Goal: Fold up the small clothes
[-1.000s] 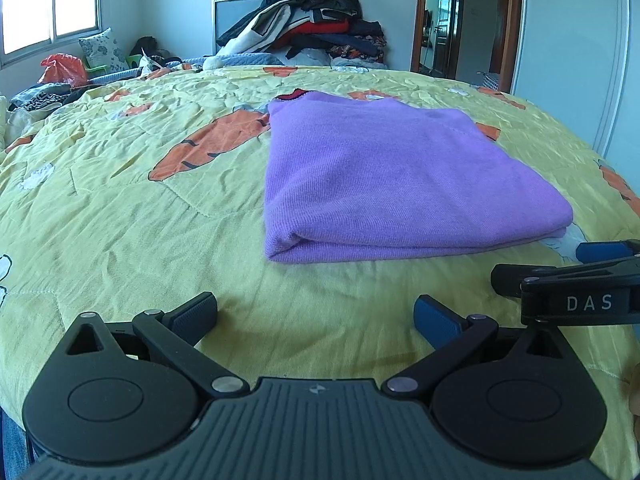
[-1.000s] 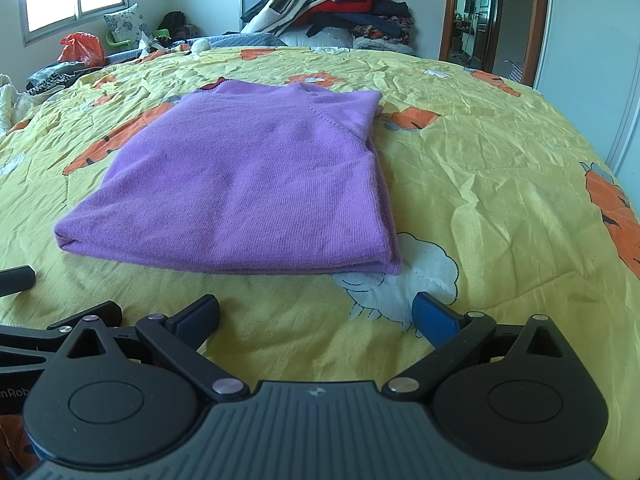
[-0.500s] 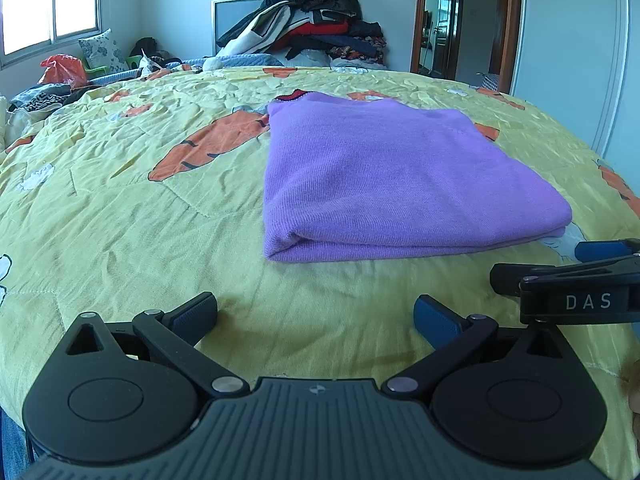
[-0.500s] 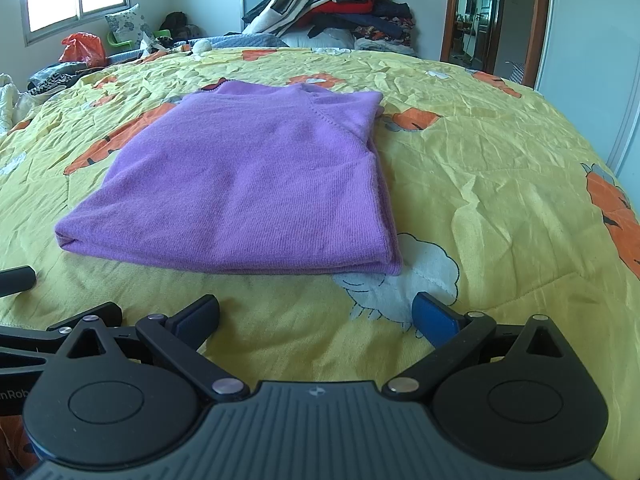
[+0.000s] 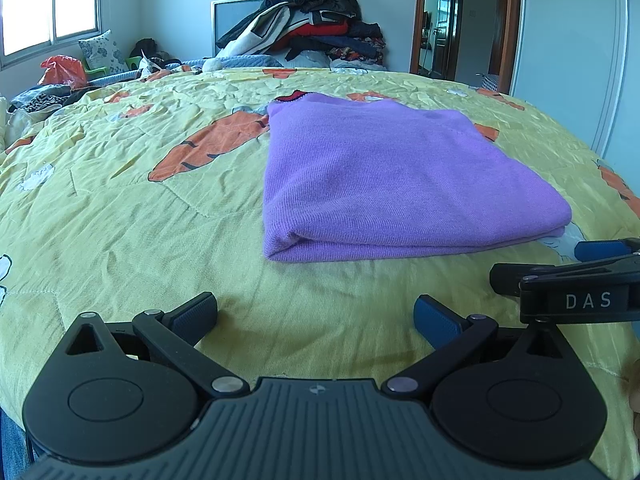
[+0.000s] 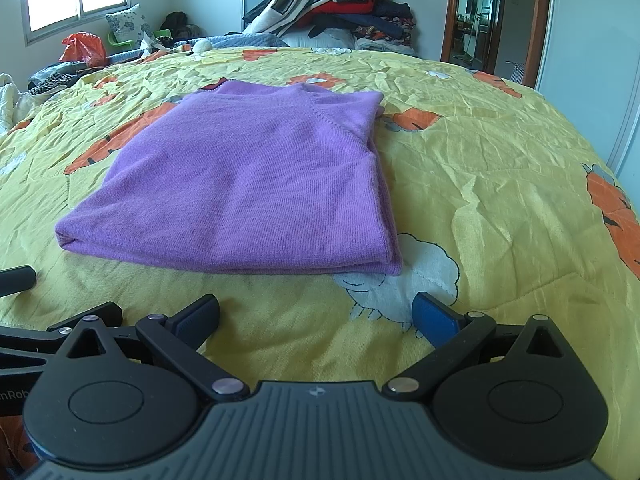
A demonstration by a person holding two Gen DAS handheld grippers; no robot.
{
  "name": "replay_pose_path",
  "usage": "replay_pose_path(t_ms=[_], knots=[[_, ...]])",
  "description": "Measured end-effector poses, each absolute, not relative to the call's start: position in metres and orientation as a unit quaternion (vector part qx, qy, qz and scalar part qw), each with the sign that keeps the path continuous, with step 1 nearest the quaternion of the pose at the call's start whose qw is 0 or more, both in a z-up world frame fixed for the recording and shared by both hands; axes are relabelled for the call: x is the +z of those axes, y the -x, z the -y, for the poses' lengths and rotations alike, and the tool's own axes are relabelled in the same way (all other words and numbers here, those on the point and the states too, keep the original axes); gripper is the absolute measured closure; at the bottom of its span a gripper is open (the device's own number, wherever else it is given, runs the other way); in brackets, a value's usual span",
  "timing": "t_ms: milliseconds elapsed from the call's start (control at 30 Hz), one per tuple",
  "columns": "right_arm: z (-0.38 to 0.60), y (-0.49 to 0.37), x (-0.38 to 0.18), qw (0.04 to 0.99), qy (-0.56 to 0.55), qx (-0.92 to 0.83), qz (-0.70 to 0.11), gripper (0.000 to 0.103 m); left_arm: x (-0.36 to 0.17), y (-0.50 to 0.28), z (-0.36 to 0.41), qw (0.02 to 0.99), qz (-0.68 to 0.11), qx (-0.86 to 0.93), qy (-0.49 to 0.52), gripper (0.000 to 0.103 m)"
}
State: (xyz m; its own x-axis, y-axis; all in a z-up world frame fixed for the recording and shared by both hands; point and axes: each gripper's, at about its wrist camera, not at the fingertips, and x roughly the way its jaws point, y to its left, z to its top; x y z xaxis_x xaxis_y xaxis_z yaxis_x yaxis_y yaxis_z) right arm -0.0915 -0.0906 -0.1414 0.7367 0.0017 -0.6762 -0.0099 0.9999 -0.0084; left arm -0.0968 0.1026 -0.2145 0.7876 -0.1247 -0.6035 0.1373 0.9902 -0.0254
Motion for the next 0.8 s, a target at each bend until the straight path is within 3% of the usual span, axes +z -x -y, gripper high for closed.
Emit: replay_pose_path(t_ms=[800], knots=[[0.0923,0.0907,-0.1419,0.932,0.003,0.006,-0.362,0.0,-0.2151,0.0977,-0.102,0.946,-0.318,-0.069,-0.01,0.0]])
